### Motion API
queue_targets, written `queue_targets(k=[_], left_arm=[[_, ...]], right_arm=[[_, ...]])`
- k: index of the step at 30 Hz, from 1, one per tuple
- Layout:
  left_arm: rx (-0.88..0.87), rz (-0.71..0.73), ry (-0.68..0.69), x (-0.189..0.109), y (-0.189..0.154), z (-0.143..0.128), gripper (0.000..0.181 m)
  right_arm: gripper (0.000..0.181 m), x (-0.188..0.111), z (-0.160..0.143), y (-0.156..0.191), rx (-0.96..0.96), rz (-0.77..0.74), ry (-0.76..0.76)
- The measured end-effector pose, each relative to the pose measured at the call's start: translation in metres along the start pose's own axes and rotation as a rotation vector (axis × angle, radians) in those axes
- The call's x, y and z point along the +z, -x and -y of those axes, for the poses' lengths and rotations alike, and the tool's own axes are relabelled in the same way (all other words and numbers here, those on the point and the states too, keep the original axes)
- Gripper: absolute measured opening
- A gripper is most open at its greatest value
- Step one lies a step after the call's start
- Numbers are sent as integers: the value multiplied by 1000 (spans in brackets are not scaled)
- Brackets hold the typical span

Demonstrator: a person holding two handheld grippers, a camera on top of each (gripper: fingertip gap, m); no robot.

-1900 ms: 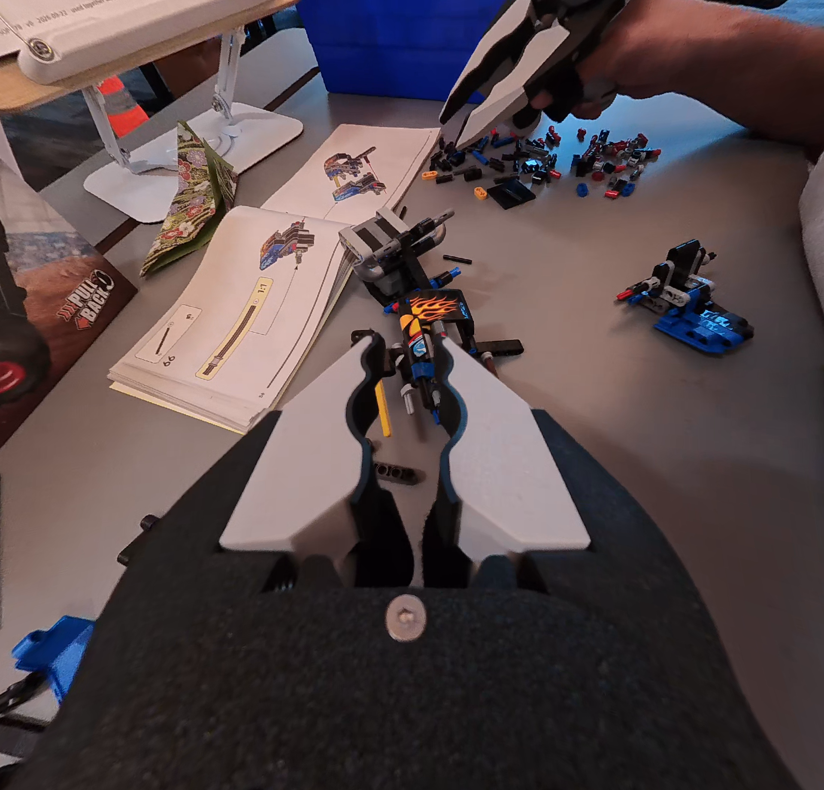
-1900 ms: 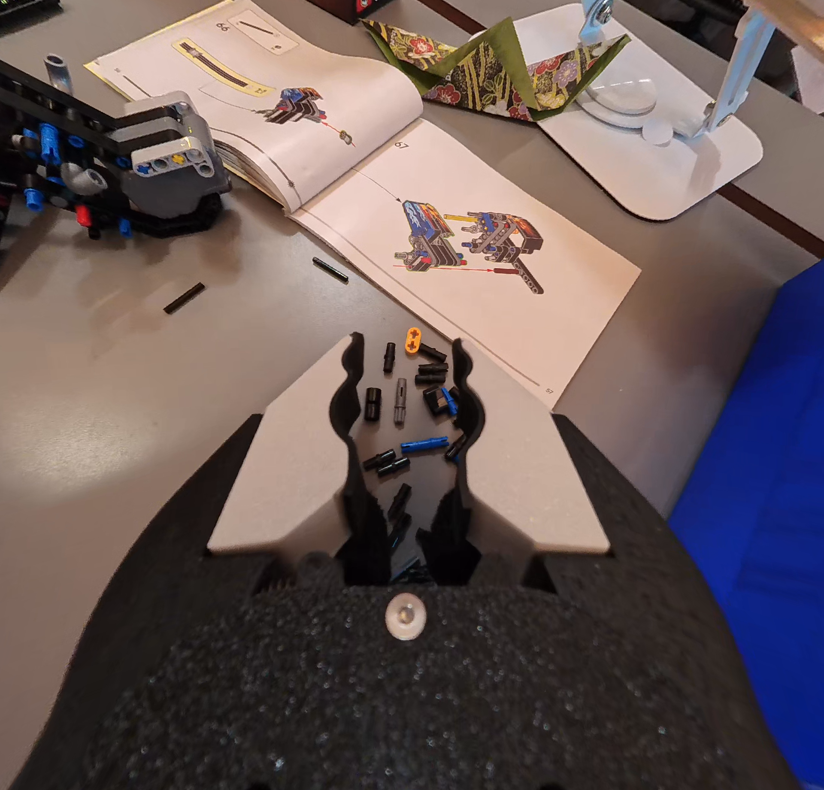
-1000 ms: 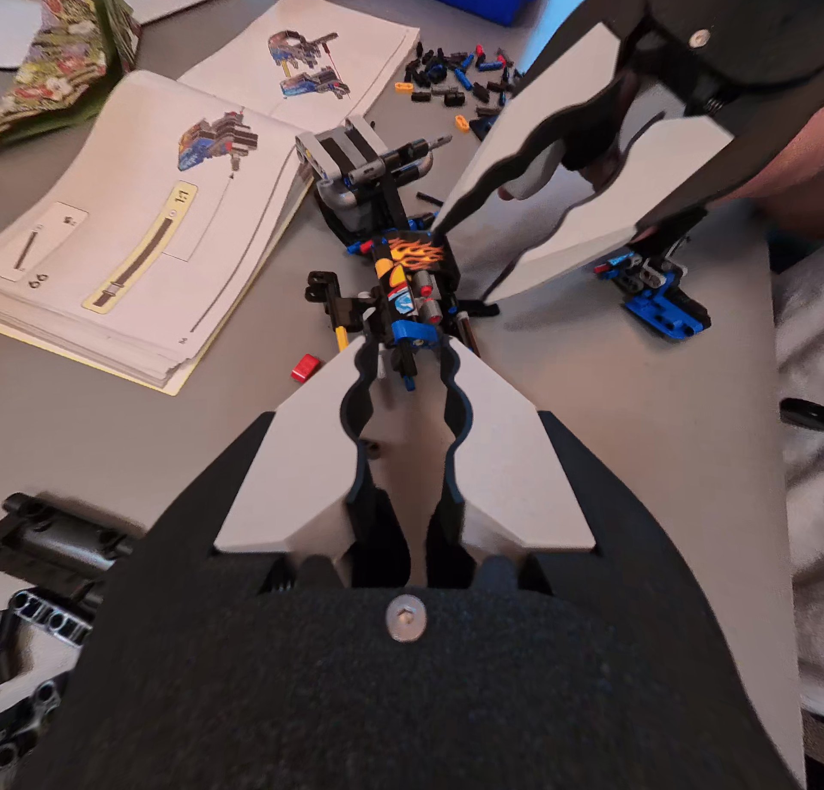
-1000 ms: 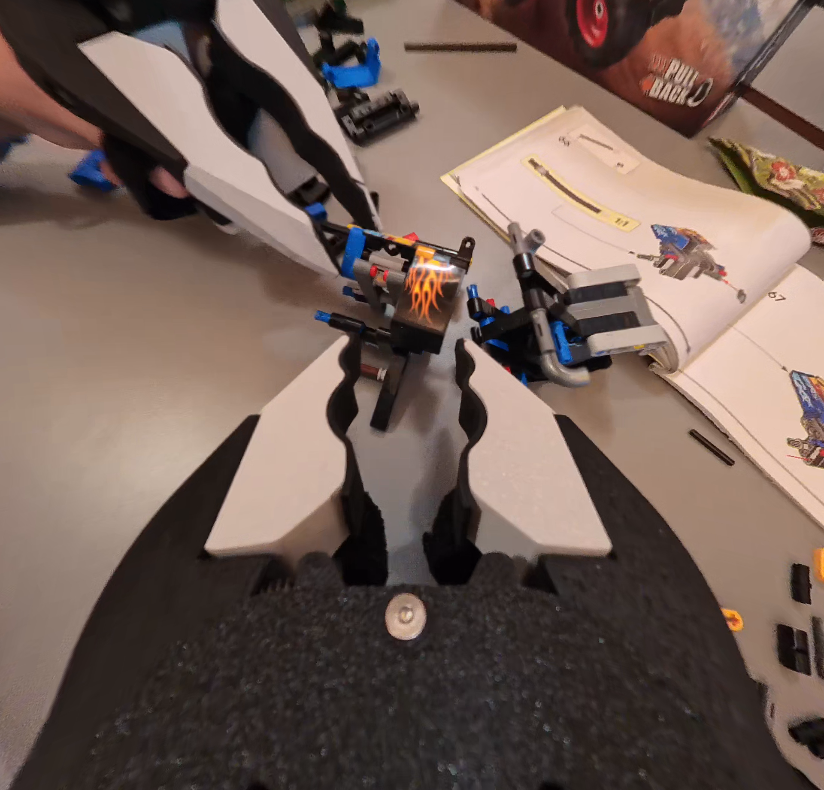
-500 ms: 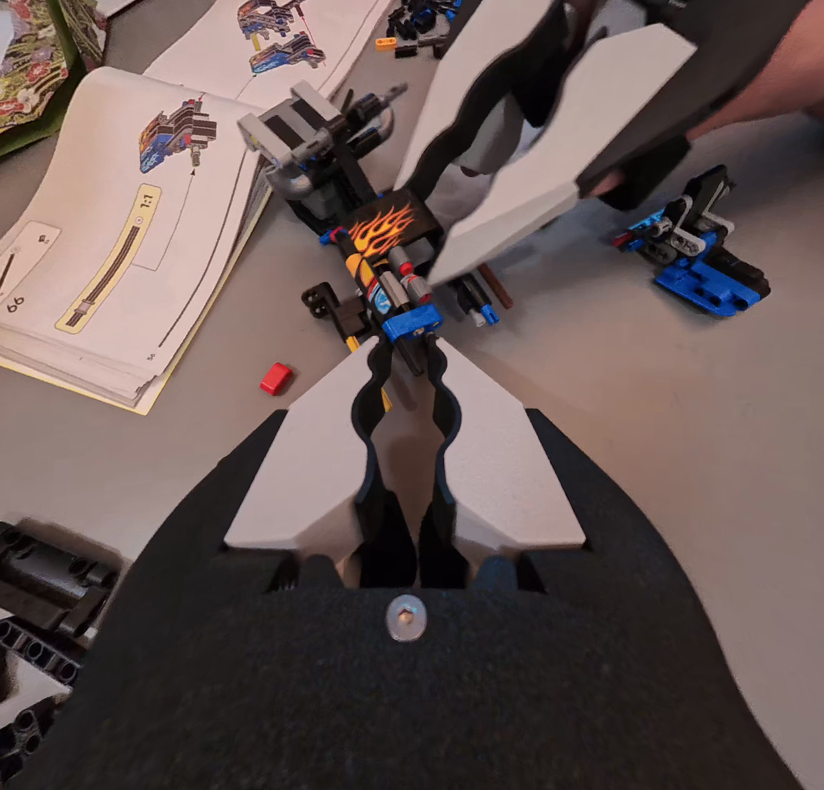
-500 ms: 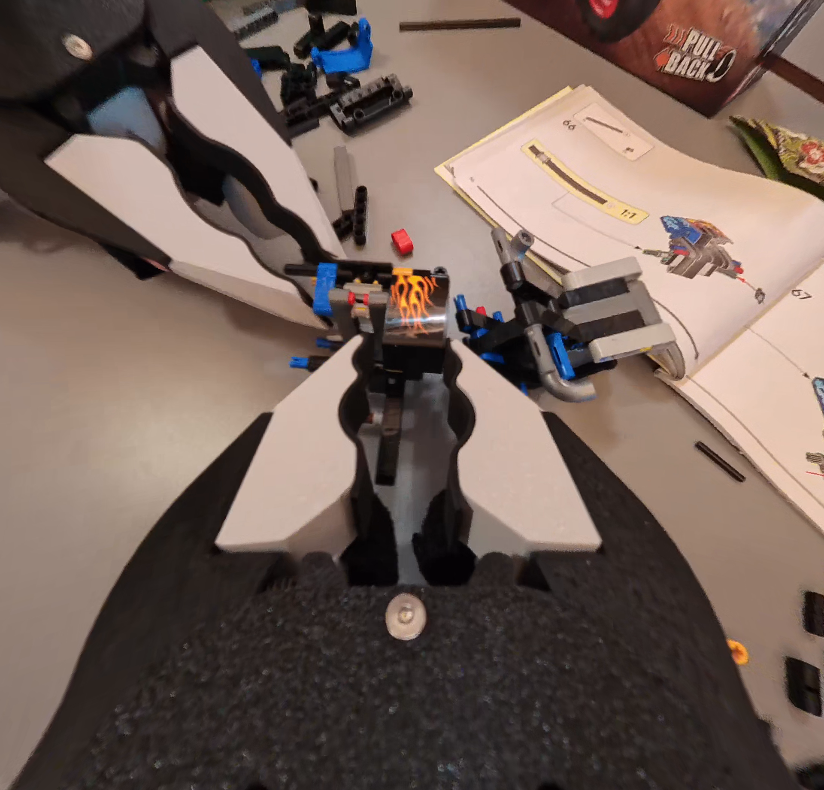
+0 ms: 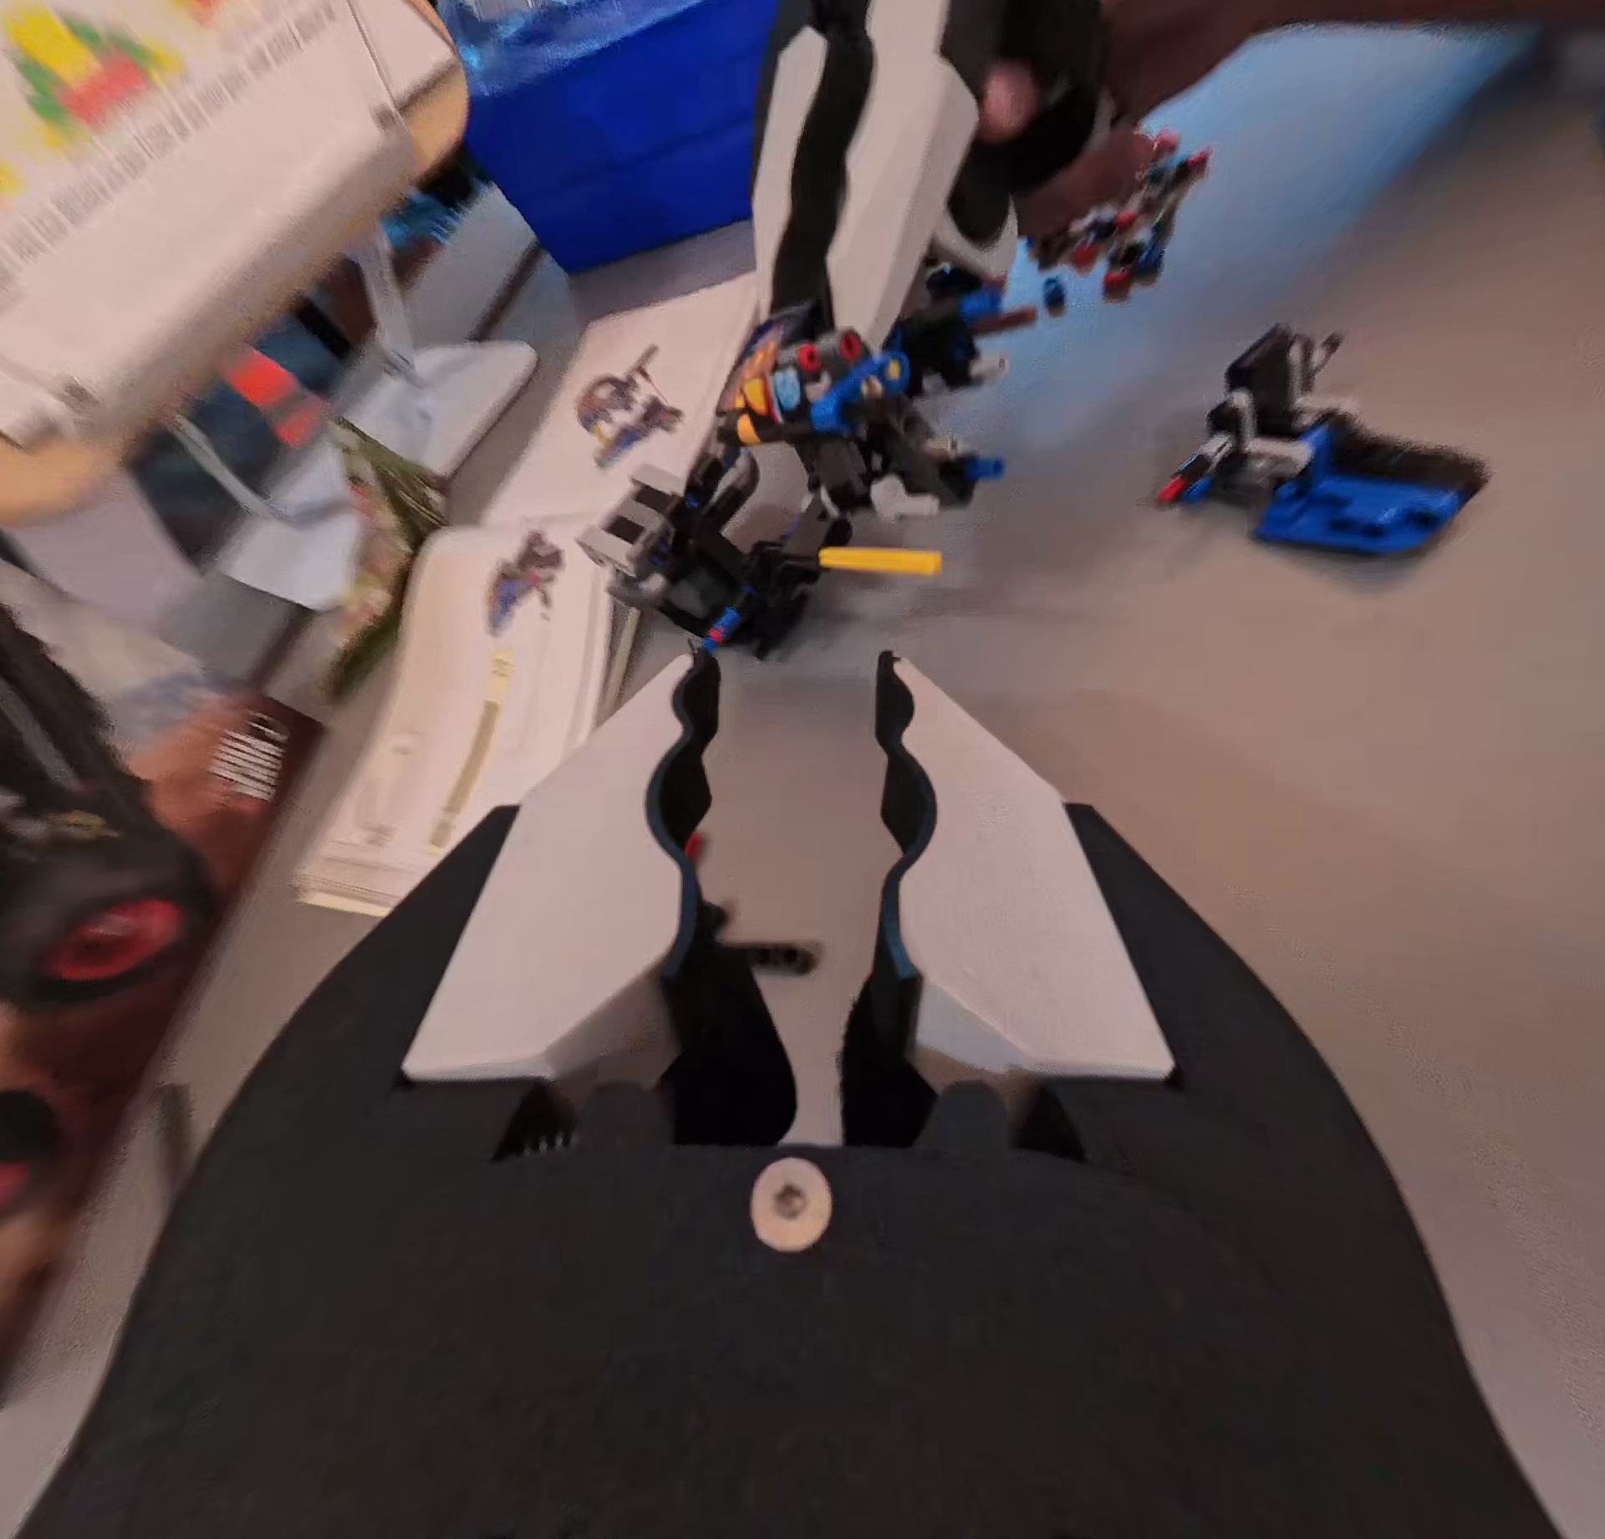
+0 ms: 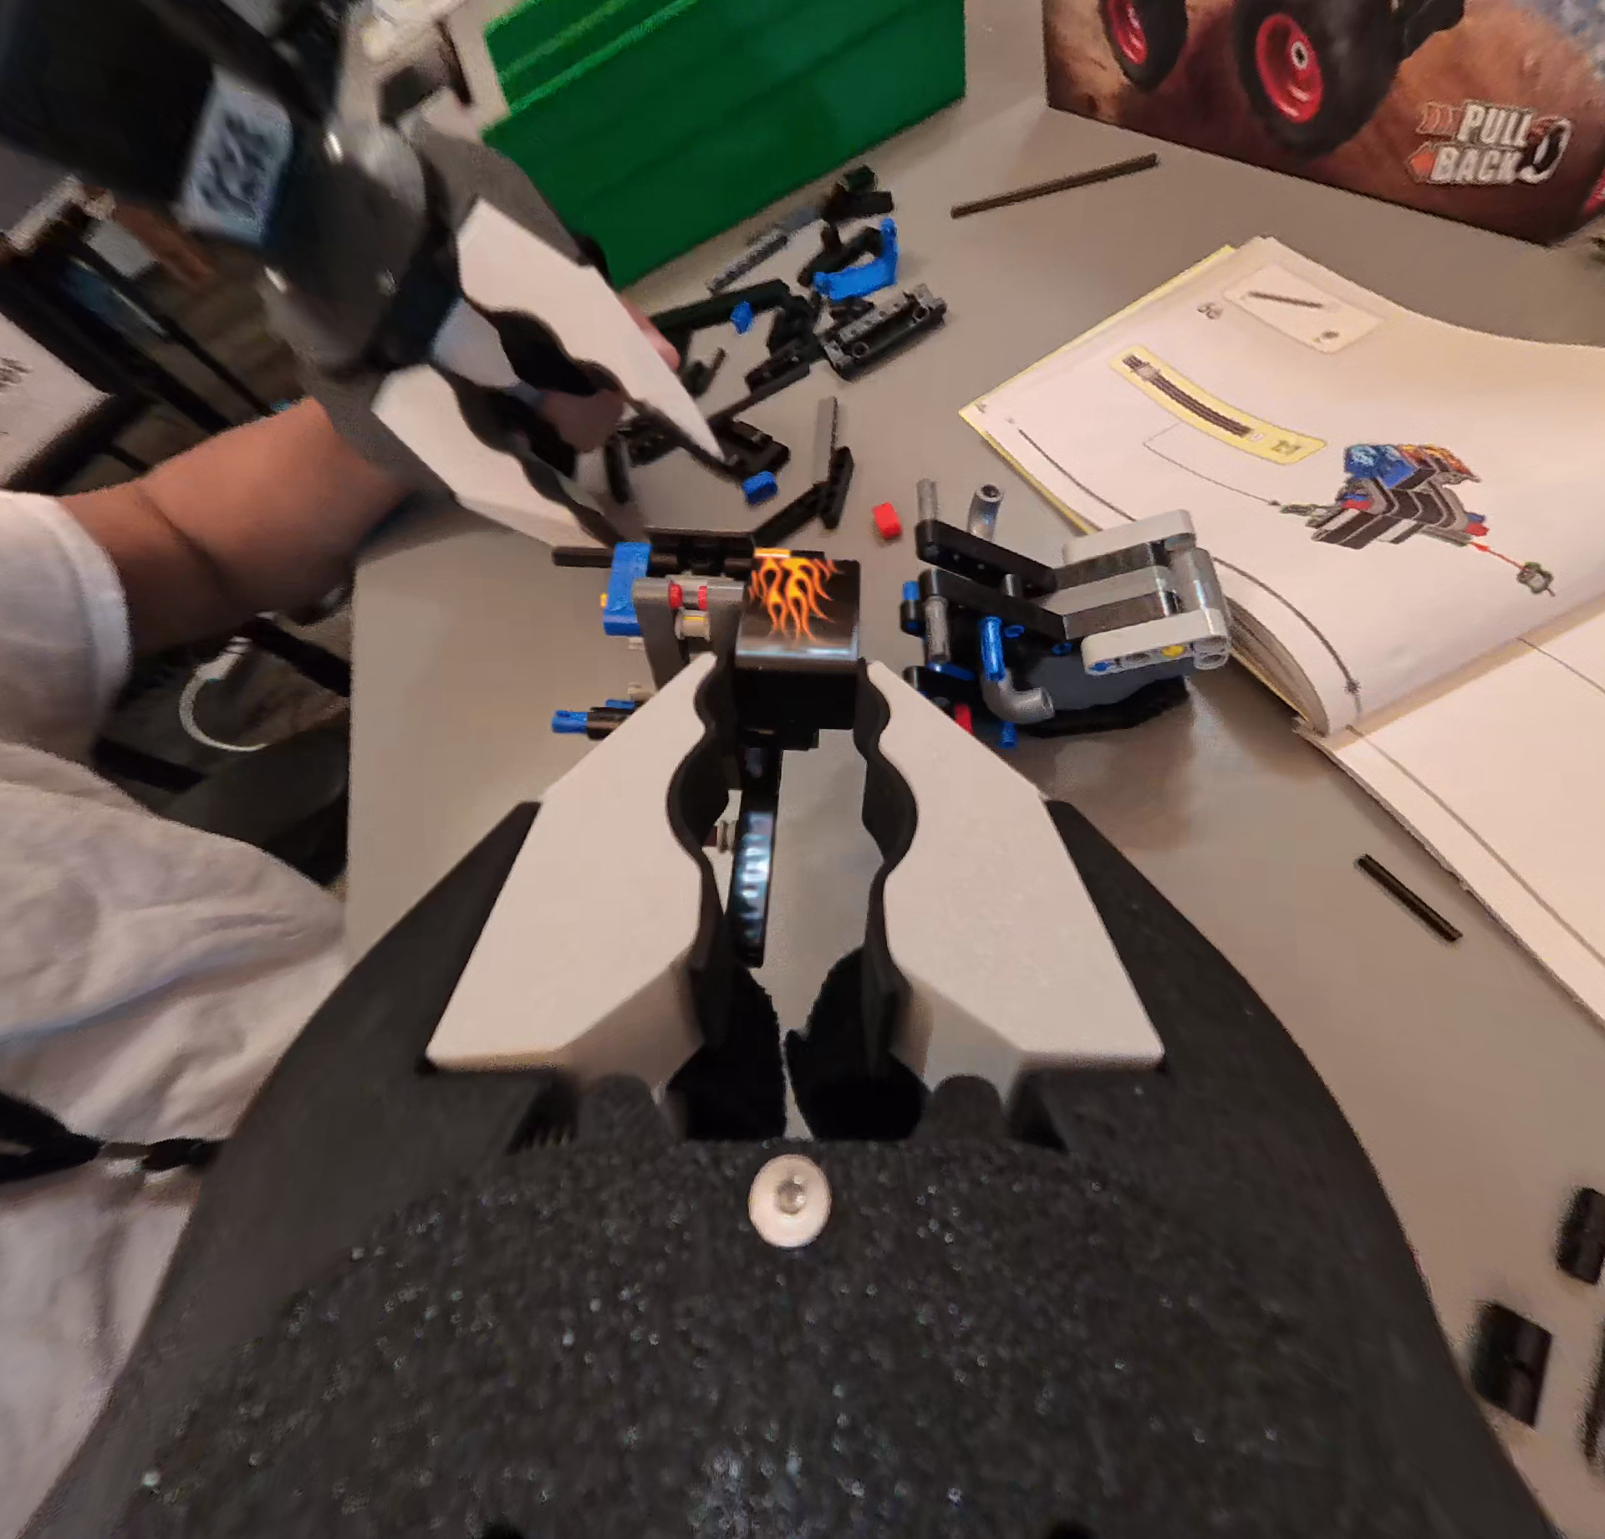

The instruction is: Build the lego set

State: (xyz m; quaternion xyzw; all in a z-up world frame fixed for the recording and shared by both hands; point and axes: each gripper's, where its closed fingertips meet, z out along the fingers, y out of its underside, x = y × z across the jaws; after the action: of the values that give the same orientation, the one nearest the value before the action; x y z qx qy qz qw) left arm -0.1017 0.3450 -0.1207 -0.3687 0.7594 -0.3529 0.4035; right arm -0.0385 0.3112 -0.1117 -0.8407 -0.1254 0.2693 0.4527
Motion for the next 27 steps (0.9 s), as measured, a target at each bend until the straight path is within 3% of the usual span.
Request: queue_targets(k=[1, 4, 7, 11, 16, 23, 27], left_arm=[[98, 49, 8, 2, -2, 1, 35], [329, 153, 52, 9, -8, 7, 42], [434, 170, 32, 18, -18, 17, 44], [416, 137, -29, 28, -25, 25, 40], [405, 105, -112, 27, -29, 37, 7], [532, 204, -105, 35, -26, 31, 5], [576, 261, -107, 30, -28, 30, 5]], right_arm=[[25, -4, 2, 2, 9, 36, -17], [25, -11, 6, 8, 53, 140, -45], [25, -10, 6, 16, 82, 222, -48], [25, -6, 5, 28, 130, 333, -58], [25, -1, 3, 32, 199, 403, -65], [26, -3, 7, 28, 201, 403, -93], [44, -9, 9, 39, 150, 423, -104]])
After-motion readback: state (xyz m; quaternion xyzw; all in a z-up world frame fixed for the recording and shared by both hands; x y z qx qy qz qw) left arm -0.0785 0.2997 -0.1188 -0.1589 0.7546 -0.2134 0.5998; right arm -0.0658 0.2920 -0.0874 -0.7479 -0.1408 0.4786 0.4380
